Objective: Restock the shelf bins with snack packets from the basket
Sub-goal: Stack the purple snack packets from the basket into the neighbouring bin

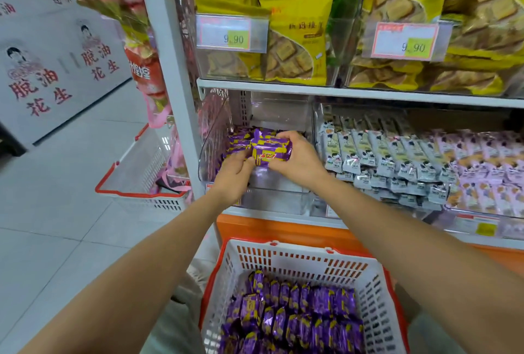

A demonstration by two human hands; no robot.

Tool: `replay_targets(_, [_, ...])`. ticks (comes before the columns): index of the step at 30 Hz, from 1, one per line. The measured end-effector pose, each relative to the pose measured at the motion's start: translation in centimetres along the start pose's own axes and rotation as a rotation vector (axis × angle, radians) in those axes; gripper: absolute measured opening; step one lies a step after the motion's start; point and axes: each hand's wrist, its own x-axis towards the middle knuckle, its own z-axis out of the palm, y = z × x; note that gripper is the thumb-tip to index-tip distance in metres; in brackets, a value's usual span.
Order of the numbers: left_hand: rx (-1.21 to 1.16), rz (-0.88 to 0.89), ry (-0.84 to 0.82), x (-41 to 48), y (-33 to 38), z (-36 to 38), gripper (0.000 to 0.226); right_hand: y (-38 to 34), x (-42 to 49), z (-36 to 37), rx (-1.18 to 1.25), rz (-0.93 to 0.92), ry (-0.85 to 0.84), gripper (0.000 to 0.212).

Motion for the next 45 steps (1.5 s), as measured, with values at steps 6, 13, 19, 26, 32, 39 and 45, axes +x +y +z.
replay_targets(6, [0.274, -0.064, 0.051, 1.9, -1.4, -0.1, 0.037, 0.8, 3.1, 2.0, -0.216, 0.082, -0.011, 0.066])
replay_targets(13, [0.612, -0.17, -0.263, 4.0, -3.6, -0.2, 0.051, 2.9, 4.3, 4.2, -0.468, 0.153, -0.217, 0.07])
replay_targets(19, [0.719, -0.209, -0.431, 4.8, -4.0, -0.1, 0.057, 4.6, 5.4, 6.0, -0.461, 0.193, -0.253, 0.069])
replay_targets(26, [0.706, -0.289, -0.556, 5.3, -3.8, -0.3, 0.063, 5.8, 5.5, 7.4, -0.541, 0.199, -0.226, 0.068])
replay_targets(32, [0.693, -0.305, -0.554, 5.4, -3.8, -0.3, 0.069, 5.0, 5.8, 7.5, -0.316, 0.489, -0.158, 0.09])
replay_targets(39, [0.683, -0.309, -0.583, 5.5, -3.8, -0.4, 0.068, 4.8, 6.2, 7.9, -0.026, 0.675, -0.213, 0.083])
replay_targets(45, [0.676, -0.304, -0.579, 5.7, -4.1, -0.3, 0.066, 5.6, 6.1, 7.6, -0.069, 0.609, -0.236, 0.046])
